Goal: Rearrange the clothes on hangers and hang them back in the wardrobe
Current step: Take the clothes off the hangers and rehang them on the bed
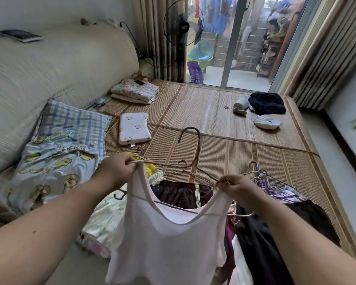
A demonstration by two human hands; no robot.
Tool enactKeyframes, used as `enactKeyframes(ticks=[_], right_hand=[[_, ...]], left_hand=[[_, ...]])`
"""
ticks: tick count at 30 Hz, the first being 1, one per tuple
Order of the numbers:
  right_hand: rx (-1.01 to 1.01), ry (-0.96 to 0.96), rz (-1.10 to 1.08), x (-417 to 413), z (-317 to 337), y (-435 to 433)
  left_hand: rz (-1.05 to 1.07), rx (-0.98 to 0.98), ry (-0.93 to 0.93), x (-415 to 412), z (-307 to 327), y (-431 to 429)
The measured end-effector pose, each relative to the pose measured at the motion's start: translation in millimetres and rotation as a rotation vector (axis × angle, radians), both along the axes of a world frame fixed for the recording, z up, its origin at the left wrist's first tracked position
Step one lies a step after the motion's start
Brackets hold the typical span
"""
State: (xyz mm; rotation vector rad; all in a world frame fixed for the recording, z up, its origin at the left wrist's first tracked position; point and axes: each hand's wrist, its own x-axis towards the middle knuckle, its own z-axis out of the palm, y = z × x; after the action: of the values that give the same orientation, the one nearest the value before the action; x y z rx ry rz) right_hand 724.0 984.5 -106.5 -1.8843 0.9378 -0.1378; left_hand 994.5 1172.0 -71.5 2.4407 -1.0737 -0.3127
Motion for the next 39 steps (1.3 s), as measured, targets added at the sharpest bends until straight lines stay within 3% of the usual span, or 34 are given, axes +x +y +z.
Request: enactKeyframes(ticks=[13,21,28,32,39], right_hand=[[-0.153,0.266,0.048,86.3,-168.3,-164.4],[-0.076,0.435,0.165,147.6,-310.7,-253.1],[-0.065,0.503,0.178,178.7,-401.1,-284.4],[-0.113,0.603,0.183,156.0,-410.2,-281.1],[-0.266,0.465,0.087,41.5,-333.7,-273.0]], left_hand=[[0.147,0.308,-0.050,61.5,-162.9,-179.2],[0.186,0.472,-0.033,107.6,-300.4,-259.9],[0.319,0.472,0.159,125.0,-382.5,-298.1],[0.196,0.423,0.382,83.3,-393.9,-303.2],[-0.161,0.418,0.521,-43.7,-355.8,-305.4]])
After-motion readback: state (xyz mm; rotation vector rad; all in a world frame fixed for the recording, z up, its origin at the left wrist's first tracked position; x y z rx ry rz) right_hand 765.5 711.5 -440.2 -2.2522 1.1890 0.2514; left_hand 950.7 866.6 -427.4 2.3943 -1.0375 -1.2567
